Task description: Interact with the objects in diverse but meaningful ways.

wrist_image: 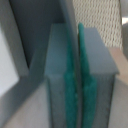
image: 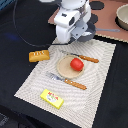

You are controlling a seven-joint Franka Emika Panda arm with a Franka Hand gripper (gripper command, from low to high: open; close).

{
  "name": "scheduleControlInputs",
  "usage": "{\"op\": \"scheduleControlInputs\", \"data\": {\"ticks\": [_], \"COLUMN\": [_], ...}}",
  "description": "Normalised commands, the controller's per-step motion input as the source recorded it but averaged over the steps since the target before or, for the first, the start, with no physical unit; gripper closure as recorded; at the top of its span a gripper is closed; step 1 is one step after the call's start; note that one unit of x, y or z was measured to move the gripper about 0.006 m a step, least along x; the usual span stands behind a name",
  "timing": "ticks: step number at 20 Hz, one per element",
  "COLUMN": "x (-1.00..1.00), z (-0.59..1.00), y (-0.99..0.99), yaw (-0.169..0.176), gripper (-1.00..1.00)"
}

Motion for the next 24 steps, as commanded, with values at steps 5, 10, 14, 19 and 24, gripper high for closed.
{"op": "scheduleControlInputs", "data": {"ticks": [5,10,14,19,24], "x": [0.67,0.55,0.36,0.25,0.19], "z": [0.98,0.90,0.68,0.35,0.13], "y": [0.38,0.53,0.61,0.53,0.43], "yaw": [0.000,0.008,0.034,0.107,0.217], "gripper": [1.00,1.00,1.00,1.00,1.00]}}
